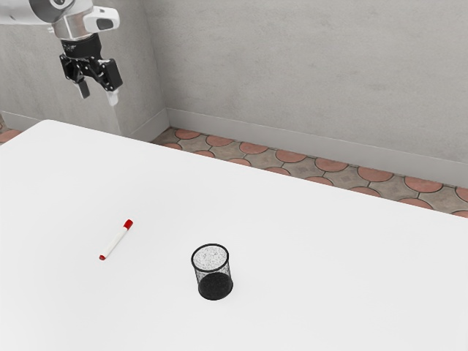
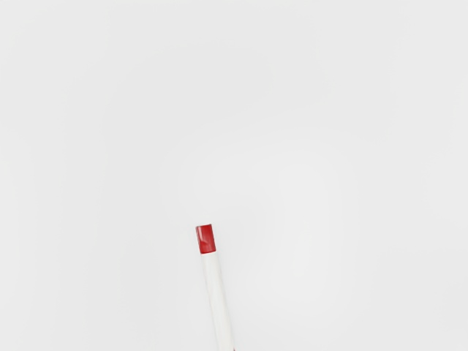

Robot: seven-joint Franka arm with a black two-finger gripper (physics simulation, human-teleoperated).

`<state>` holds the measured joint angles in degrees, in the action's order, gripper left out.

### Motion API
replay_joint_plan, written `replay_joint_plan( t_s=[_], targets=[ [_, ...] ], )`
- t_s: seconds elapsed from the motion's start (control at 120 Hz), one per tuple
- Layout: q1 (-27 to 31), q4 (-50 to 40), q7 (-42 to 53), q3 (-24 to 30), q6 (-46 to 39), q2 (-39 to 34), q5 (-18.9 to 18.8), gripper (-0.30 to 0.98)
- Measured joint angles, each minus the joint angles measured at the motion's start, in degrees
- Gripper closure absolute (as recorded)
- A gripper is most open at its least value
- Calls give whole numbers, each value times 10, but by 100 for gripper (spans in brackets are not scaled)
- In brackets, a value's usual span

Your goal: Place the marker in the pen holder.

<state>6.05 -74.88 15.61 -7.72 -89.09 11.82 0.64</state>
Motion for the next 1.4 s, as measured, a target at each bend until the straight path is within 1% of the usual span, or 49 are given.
replay_joint_plan(
  t_s=[0.283, 0.383, 0.6, 0.75, 0.833, 0.967, 1.117, 1.267, 1.4],
  targets=[
    [0, 1, 6, 4, -12, 5, 11, 2],
    [0, -5, 6, 4, -19, 37, 12, 2],
    [1, -7, 6, 4, -45, 145, 13, 2],
    [-5, -27, 9, 5, -90, 180, 14, 2],
    [-4, -59, 11, 4, -120, 182, 12, 2],
    [17, -125, 22, -4, -168, 156, 11, 2],
    [32, -136, 39, -10, -207, 156, 11, 2],
    [39, -137, 54, -11, -228, 153, 12, 2],
    [34, -172, 64, -10, -246, 144, 13, 2]
  ],
)
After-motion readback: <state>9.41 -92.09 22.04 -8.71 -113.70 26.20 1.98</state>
